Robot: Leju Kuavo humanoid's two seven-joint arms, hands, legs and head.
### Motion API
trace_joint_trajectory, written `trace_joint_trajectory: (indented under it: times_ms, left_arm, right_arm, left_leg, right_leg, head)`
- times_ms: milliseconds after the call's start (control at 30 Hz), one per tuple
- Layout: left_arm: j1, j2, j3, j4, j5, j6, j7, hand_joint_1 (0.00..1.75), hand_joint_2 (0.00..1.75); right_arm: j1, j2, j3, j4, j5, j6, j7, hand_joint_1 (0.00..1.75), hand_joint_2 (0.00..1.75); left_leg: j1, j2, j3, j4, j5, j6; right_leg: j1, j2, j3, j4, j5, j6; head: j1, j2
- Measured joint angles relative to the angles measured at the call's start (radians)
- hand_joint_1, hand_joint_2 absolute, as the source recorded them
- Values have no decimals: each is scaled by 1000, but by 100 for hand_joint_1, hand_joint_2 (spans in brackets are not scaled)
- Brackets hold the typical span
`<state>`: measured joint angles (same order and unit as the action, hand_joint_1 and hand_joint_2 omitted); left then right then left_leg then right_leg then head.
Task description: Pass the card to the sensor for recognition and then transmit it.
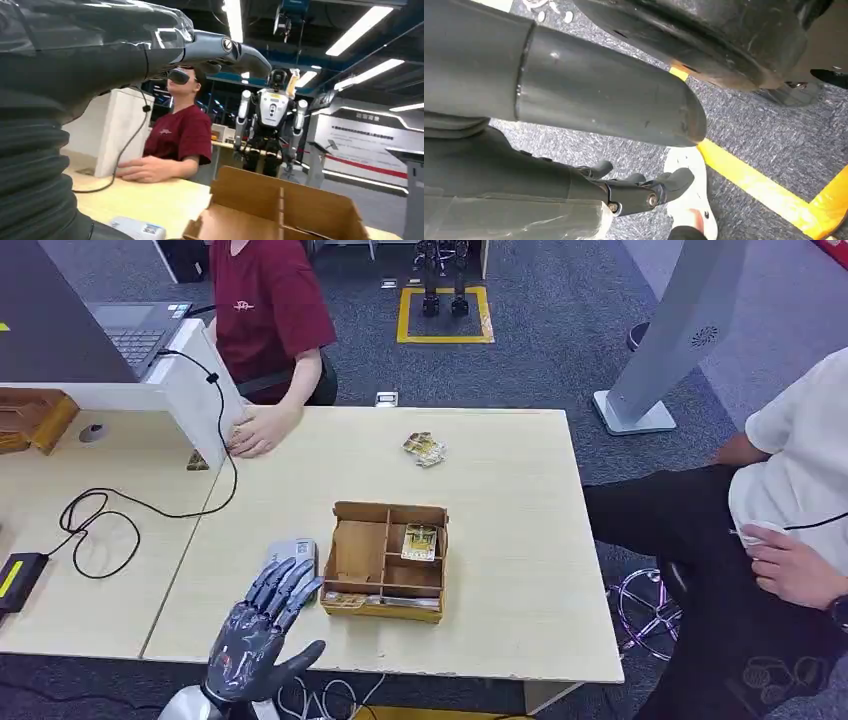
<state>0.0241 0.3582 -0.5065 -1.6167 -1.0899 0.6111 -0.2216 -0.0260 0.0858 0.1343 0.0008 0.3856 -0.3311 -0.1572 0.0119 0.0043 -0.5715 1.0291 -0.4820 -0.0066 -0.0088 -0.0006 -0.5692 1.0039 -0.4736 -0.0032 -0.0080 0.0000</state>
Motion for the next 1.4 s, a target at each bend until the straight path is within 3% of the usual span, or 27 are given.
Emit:
trace_joint_trajectory:
  times_ms: [233,600,1133,1400]
  left_arm:
    - [-28,-30,-72,46,-23,13,19,0,175]
    - [-64,-68,-117,124,-28,18,42,0,175]
    - [-133,-150,-123,312,-81,55,125,0,175]
    - [-139,-169,-121,352,-132,60,163,0,175]
  right_arm:
    - [-2,0,0,0,2,2,0,0,0]
    - [-3,0,0,0,5,3,3,0,0]
    - [-9,0,1,0,25,6,15,0,0]
    - [-9,0,0,0,38,6,21,0,0]
  left_leg:
    - [0,0,0,0,0,0]
    - [0,0,0,0,0,0]
    - [0,0,0,0,0,0]
    - [0,0,0,0,0,0]
  right_leg:
    - [0,0,0,0,0,0]
    - [0,0,0,0,0,0]
    - [0,0,0,0,0,0]
    - [0,0,0,0,0,0]
  head:
    - [0,0]
    - [0,0]
    - [0,0]
    - [0,0]
